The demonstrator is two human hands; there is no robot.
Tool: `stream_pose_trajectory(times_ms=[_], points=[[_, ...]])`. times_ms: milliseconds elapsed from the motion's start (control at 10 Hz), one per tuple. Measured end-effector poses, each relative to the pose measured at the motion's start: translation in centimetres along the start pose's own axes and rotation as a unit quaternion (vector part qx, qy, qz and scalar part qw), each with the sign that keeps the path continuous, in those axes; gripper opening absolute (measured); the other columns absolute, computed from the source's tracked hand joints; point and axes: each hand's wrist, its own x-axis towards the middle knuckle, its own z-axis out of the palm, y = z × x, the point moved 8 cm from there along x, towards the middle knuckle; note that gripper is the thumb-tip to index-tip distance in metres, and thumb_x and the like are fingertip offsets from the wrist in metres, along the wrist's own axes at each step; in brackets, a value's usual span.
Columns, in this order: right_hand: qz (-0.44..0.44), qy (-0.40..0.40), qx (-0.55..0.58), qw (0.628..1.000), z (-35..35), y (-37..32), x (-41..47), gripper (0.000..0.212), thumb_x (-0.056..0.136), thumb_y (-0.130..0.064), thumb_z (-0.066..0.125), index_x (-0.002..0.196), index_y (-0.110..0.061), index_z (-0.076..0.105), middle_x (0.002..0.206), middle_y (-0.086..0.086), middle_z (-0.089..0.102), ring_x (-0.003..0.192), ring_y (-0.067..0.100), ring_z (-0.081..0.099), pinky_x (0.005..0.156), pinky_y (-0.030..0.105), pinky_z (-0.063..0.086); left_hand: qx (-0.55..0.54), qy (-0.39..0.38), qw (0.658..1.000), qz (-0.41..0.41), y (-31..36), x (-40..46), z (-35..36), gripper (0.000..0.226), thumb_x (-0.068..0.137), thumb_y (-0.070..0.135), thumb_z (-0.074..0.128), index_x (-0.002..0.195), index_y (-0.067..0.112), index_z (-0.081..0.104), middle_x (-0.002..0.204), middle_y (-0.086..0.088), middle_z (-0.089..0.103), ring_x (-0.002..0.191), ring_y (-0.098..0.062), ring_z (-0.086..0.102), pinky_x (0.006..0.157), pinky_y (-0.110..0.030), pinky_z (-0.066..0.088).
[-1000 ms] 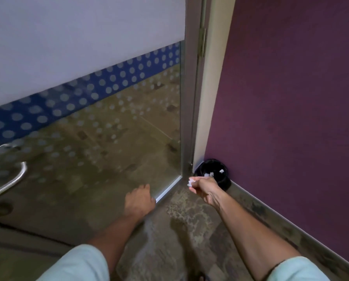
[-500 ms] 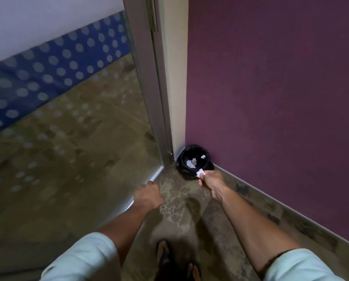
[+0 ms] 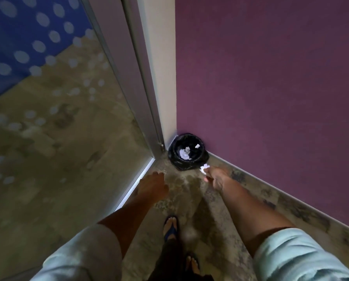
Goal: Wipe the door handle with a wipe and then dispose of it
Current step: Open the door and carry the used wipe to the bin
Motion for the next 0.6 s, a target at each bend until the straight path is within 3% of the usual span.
stream_pose_trajectory(times_ms=[100, 200, 300, 400, 500, 600], points=[[0.021, -0.001, 0.023, 1.0, 1.5, -1.1, 2.2, 0.022, 0.094, 0.007, 0.054, 0.114, 0.0, 0.058, 0.105, 0.013, 0.059, 0.065, 0.015, 0.051, 0.036, 0.019, 0.038, -0.007, -0.006, 1.0, 0.006, -0.5, 2.0, 0.1, 0.06, 0.09, 0.04, 0.054, 0.147, 0.024, 0.046, 0.142, -0.003, 0.06, 0.127, -0.026, 0.061, 0.098, -0.041, 0.05], [0.017, 0.005, 0.057, 0.998, 3.2, -3.8, 4.0, 0.038, 0.094, 0.005, 0.055, 0.132, -0.001, 0.056, 0.126, 0.01, 0.061, 0.094, 0.017, 0.057, 0.049, 0.023, 0.044, -0.005, -0.02, 1.0, 0.012, -0.8, 3.8, -0.1, 0.063, 0.091, 0.041, 0.053, 0.15, 0.024, 0.043, 0.138, -0.006, 0.063, 0.124, -0.029, 0.063, 0.097, -0.042, 0.052], [0.001, 0.007, 0.083, 0.997, 4.7, -7.5, 5.8, 0.044, 0.093, 0.002, 0.06, 0.135, -0.004, 0.053, 0.124, 0.009, 0.062, 0.095, 0.016, 0.057, 0.05, 0.022, 0.05, 0.015, -0.022, 0.999, 0.021, -1.2, 5.8, -0.3, 0.054, 0.092, 0.043, 0.053, 0.141, 0.021, 0.052, 0.136, -0.006, 0.063, 0.122, -0.028, 0.063, 0.096, -0.041, 0.051], [-0.007, -0.042, 0.066, 0.997, 6.8, -10.5, 6.5, 0.031, 0.095, -0.012, 0.061, 0.125, -0.015, 0.052, 0.118, 0.005, 0.056, 0.094, 0.016, 0.053, 0.061, 0.028, 0.046, 0.037, -0.022, 0.999, 0.027, -1.7, 7.2, -0.6, 0.052, 0.094, 0.043, 0.052, 0.141, 0.021, 0.053, 0.137, -0.005, 0.061, 0.124, -0.027, 0.062, 0.098, -0.04, 0.049], [0.008, -0.05, 0.06, 0.997, 7.6, -11.3, 7.4, 0.027, 0.097, -0.016, 0.057, 0.123, -0.015, 0.052, 0.126, 0.008, 0.047, 0.106, 0.023, 0.055, 0.081, 0.041, 0.051, 0.044, -0.033, 0.998, 0.024, -2.1, 8.2, -0.6, 0.049, 0.096, 0.041, 0.052, 0.14, 0.019, 0.052, 0.136, -0.005, 0.059, 0.125, -0.027, 0.061, 0.098, -0.041, 0.048], [0.032, -0.04, 0.082, 0.995, 7.6, -11.0, 7.9, 0.041, 0.098, -0.016, 0.053, 0.139, -0.011, 0.049, 0.141, 0.012, 0.045, 0.122, 0.032, 0.054, 0.098, 0.055, 0.045, 0.049, -0.016, 0.998, 0.024, -2.1, 8.6, -1.5, 0.044, 0.096, 0.041, 0.052, 0.131, 0.016, 0.055, 0.129, -0.006, 0.061, 0.12, -0.028, 0.062, 0.094, -0.04, 0.049]])
